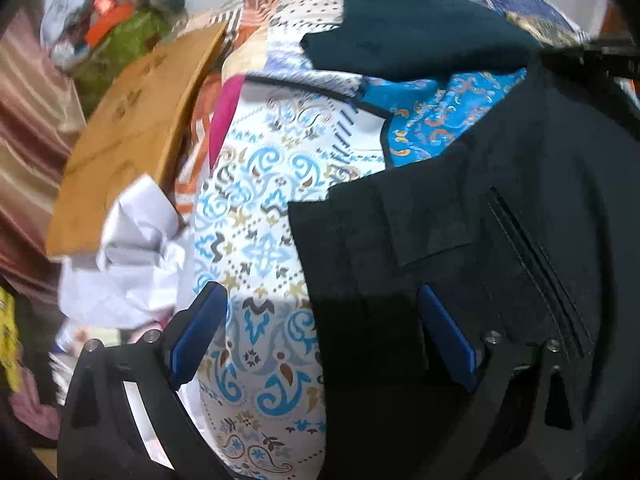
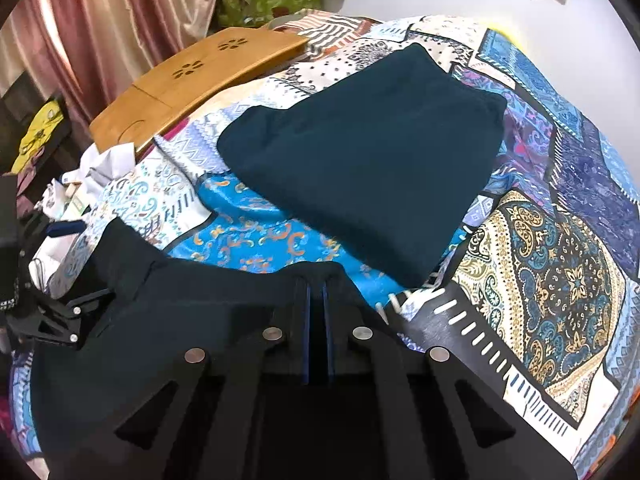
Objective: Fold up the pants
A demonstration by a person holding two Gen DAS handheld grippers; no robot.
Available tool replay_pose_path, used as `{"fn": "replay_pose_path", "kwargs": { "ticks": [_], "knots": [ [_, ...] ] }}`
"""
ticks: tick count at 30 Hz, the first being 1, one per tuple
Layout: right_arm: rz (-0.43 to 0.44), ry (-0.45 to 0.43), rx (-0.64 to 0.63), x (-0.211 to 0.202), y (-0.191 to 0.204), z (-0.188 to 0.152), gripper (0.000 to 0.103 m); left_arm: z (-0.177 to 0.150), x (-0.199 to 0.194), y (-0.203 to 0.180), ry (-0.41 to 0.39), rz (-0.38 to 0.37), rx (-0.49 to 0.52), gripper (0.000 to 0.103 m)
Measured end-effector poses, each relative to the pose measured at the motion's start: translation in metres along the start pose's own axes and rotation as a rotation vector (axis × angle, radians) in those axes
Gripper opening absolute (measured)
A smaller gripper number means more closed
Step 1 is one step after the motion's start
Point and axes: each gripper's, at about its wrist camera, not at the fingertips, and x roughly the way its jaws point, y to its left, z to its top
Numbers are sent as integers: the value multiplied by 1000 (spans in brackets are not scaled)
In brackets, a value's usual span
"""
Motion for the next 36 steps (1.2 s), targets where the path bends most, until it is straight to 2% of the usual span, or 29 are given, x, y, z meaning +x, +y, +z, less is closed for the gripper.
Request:
{"fn": "replay_pose_path", "kwargs": {
  "ticks": [3,6,7,8,11,14,20,24,28,32,35,36],
  "knots": [
    [-24,3,50,-4,-7,3,5,1,-4,3,13,-3,-11,98],
    [-64,-50,126,-33,-19,5,6,-2,-16,1,12,51,19,95],
    [-56,-59,133,-45,-22,4,11,-2,-24,0,6,66,29,94],
    [-41,-58,135,-58,-24,3,12,-2,-32,1,-7,64,28,94],
    [5,-79,92,-103,-16,-14,23,0,-62,3,-49,19,2,94],
    [-23,-115,22,-138,3,-37,34,1,-100,-2,-127,-13,-7,94],
    [-26,-172,-20,-181,37,-93,34,-4,-156,-38,-228,-80,50,94],
    [8,-174,-11,-181,59,-127,34,-15,-172,-72,-237,-113,123,94],
    [29,-147,-2,-162,79,-151,34,-30,-168,-98,-214,-140,181,94],
    [97,-104,56,-140,82,-154,34,-41,-157,-114,-183,-179,216,94],
    [104,-67,21,-130,89,-152,34,-44,-150,-124,-166,-193,251,93],
    [95,-58,-4,-127,92,-150,34,-44,-148,-128,-164,-199,263,88]
  ]
}}
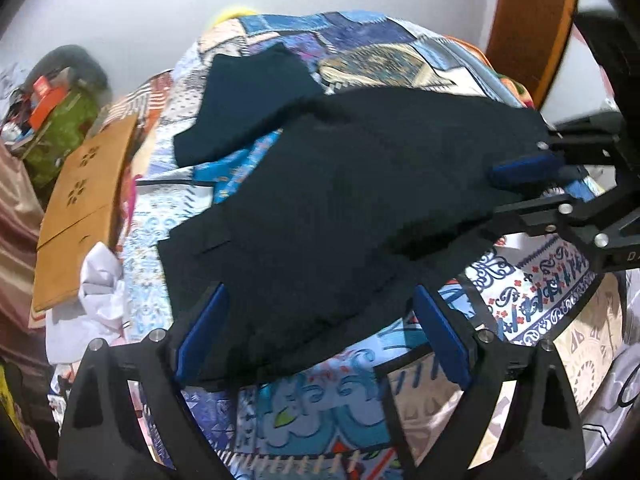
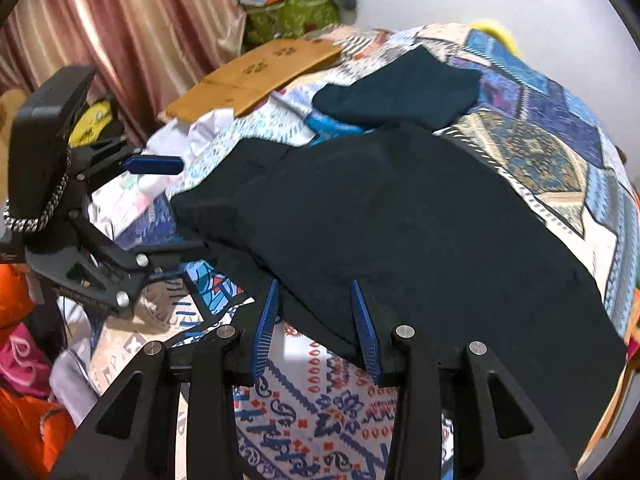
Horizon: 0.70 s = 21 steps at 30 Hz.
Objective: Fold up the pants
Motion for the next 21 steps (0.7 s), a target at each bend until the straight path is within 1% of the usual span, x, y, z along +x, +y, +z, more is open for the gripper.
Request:
{"fn": "replay_pose_path", "kwargs": {
  "ticks": [1,2,4,5,6,7,9,10,13,15,17,18,19,21],
  "knots": [
    [-7,9,-18,4,2,1,34,0,3,-3,1,-7,9,79],
    [-12,19,-38,9,4,4,34,2,8,-8,8,-16,25,73],
    [-9,37,-54,15,8,4,34,4,13,-13,9,-24,38,48],
    [-7,43,-57,18,8,4,34,5,15,-15,6,-32,44,42],
    [-7,39,-63,21,10,4,34,6,15,-16,3,-36,46,33],
    [-10,27,-69,21,11,2,33,6,15,-16,0,-36,46,29],
    [-6,6,-69,20,11,1,18,7,13,-15,-13,-22,49,22],
    [19,2,-54,18,10,2,10,7,10,-13,-16,-21,48,19],
    [65,-25,-35,11,13,4,8,5,4,-7,-23,-22,40,15],
    [79,-23,-38,11,18,2,8,1,0,-2,-22,-31,30,15],
    [84,-3,-27,19,19,-2,8,-4,3,0,-9,-41,13,15],
    [91,7,-8,24,17,-4,9,-8,6,2,7,-64,-8,15],
    [104,6,8,26,15,-6,11,-10,8,2,12,-72,-15,15],
    [134,-8,48,21,9,-7,11,-13,7,2,11,-72,-26,17]
  ]
}}
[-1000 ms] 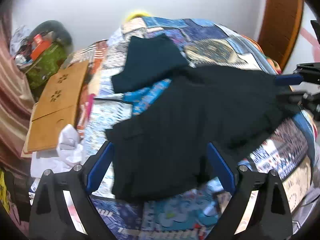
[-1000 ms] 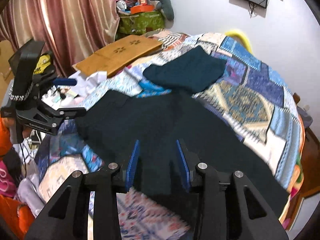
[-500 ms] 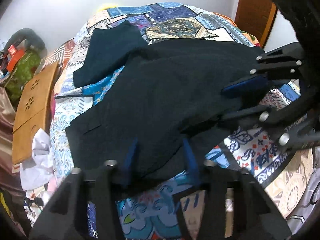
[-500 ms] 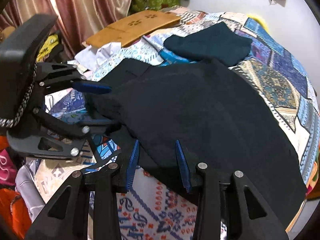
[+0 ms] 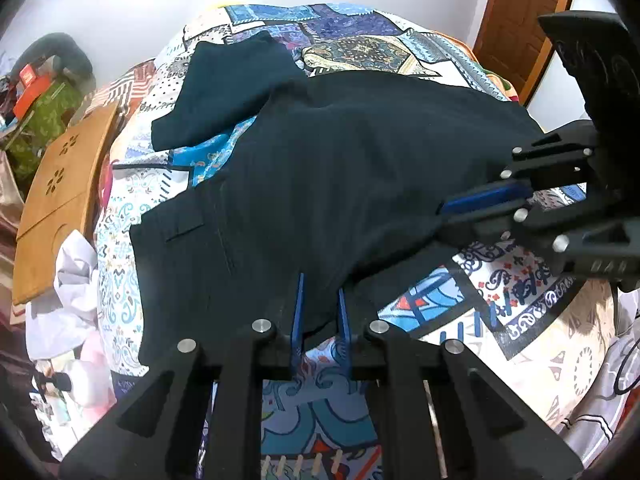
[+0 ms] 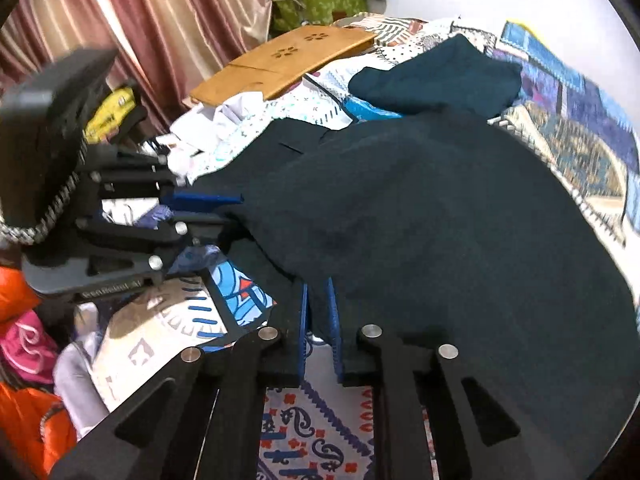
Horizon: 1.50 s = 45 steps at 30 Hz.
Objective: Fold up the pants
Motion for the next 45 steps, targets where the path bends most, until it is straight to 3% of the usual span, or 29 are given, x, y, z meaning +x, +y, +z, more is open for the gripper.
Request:
{"fn": "replay_pose_path", "kwargs": {
  "ticks": [2,5,6,9,10,14,21,25,30,36,38,42,44,45],
  "knots": [
    [24,-11,36,-11,-6,-2,21,1,-5,1,13,11,-10,21],
    [-14,-71,59,-38,-19,-9,30,7,-16,4,14,8,-27,30],
    [-29,-92,71,-47,-24,-12,30,11,-23,6,0,9,-38,38],
    [-106,-169,138,-83,-54,-25,31,27,-41,12,-65,24,-82,80],
    [-140,-190,164,-95,-65,-31,32,31,-45,13,-91,30,-91,84],
    [-287,-257,299,-138,-119,-60,44,64,-35,15,-94,63,-115,85],
    [-510,-250,548,-176,-223,-115,44,107,18,2,-28,81,-110,85],
    [-540,-236,677,-178,-275,-138,44,119,48,-11,21,77,-89,85],
    [-434,-280,810,-170,-319,-152,44,118,77,-22,75,74,-76,85],
    [-473,-254,785,-150,-338,-142,42,119,80,-26,53,100,-67,89],
    [-483,-262,758,-147,-337,-138,28,119,81,-26,51,102,-70,90],
    [-540,-263,712,-147,-333,-136,22,119,82,-26,45,107,-78,90],
    [-585,-252,676,-148,-328,-135,8,119,82,-28,42,111,-82,90],
    [-614,-247,657,-147,-326,-133,7,119,82,-28,40,113,-81,90]
  ]
}}
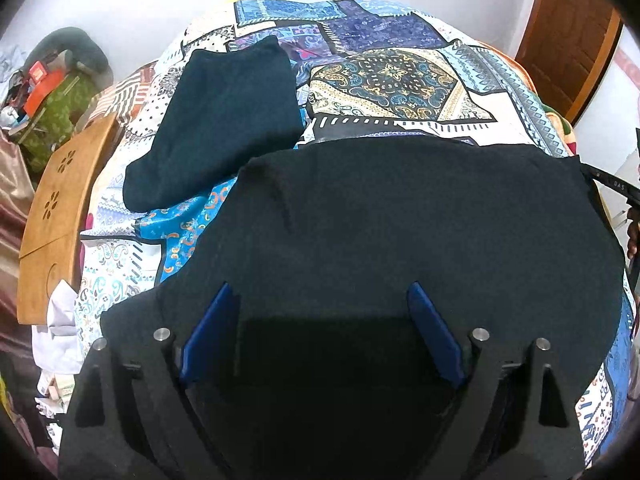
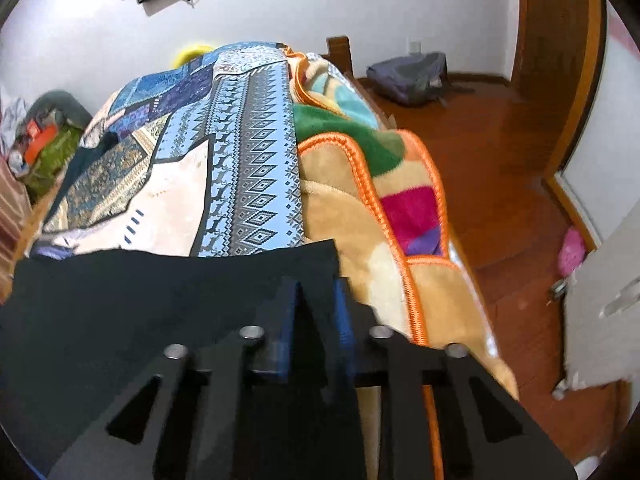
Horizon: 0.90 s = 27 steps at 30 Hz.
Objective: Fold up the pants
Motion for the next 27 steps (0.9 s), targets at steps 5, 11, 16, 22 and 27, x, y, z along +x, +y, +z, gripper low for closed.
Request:
{"fn": "replay_pose_path", "kwargs": {
  "ticks": [5,11,16,22,27],
  "knots": [
    [-15,-27,-82,-7,8,3,2,-1,-1,-1,-12,11,6,90],
    [-40,15,-134,-3,16,9,5,-1,-1,-1,-15,8,3,90],
    [10,87,-75,15,11,10,11,-2,0,0,-21,3,-1,91],
    [74,105,-24,23,6,7,28,-2,1,3,-16,2,-19,96],
    [66,83,-47,21,10,3,17,-1,0,-1,-17,24,6,96]
  ]
}}
